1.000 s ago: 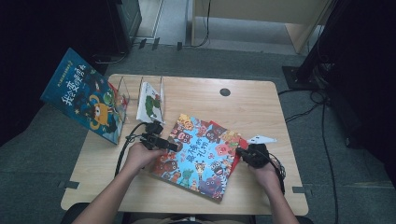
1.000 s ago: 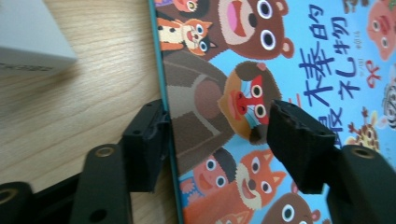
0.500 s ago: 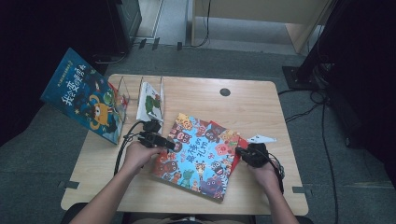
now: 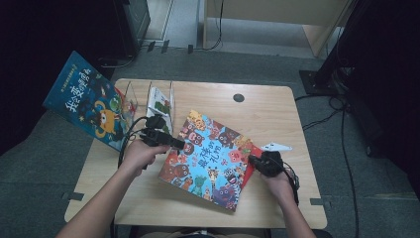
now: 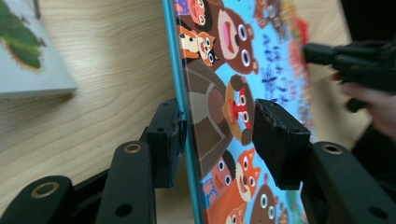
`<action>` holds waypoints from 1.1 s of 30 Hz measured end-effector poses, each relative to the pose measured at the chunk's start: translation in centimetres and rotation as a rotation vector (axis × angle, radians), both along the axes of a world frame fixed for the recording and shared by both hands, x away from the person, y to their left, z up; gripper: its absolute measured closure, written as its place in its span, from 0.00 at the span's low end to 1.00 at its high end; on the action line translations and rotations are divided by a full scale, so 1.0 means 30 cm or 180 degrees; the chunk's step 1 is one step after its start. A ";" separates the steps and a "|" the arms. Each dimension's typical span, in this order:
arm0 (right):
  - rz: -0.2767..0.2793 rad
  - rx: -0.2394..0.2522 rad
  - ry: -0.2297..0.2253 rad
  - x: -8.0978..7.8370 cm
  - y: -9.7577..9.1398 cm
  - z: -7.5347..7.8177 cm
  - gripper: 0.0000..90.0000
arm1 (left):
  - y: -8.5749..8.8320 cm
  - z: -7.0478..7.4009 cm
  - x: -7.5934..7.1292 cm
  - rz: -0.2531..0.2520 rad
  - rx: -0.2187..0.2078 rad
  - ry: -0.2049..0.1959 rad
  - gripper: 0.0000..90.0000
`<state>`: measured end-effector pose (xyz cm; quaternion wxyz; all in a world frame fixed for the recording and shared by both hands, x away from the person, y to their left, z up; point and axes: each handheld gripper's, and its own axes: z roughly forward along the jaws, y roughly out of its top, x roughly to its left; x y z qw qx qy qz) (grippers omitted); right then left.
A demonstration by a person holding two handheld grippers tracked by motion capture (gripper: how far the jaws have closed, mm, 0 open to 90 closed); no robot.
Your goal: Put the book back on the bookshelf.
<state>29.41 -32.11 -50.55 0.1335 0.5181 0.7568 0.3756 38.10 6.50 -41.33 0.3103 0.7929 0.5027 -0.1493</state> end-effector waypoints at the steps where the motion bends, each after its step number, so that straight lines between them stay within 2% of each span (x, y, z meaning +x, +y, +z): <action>1: -0.0007 0.0005 -0.0003 0.001 0.002 -0.001 1.00 | -0.003 0.012 0.000 -0.0014 0.0009 -0.0004 0.59; 3: -0.0011 0.0028 -0.0002 0.003 0.007 -0.002 1.00 | -0.011 0.034 0.003 -0.0058 0.0052 0.0009 0.59; 8: -0.0020 0.0085 -0.0001 0.010 0.013 -0.005 1.00 | -0.024 0.069 0.016 -0.0070 -0.0118 0.0168 0.59; 10: -0.0015 0.0102 0.0003 0.012 0.014 -0.006 1.00 | -0.028 0.081 0.021 -0.0081 -0.0150 0.0193 0.59; 15: -0.0013 0.0115 0.0003 0.016 0.024 -0.006 1.00 | -0.052 0.115 0.022 -0.0129 -0.0012 0.0145 0.58; 20: -0.0004 0.0103 -0.0012 0.020 0.029 -0.007 1.00 | -0.061 0.109 0.029 -0.0125 0.0109 0.0168 0.56; 22: -0.0007 0.0119 -0.0007 0.021 0.029 -0.007 1.00 | -0.057 0.104 0.033 -0.0117 0.0071 0.0201 0.56; 25: -0.0004 0.0124 -0.0014 0.022 0.030 -0.008 1.00 | -0.051 0.104 0.036 -0.0112 -0.0081 0.0255 0.58; 33: 0.0002 0.0093 -0.0041 0.021 0.037 -0.009 1.00 | -0.071 0.119 0.036 -0.0168 -0.0089 0.0253 0.62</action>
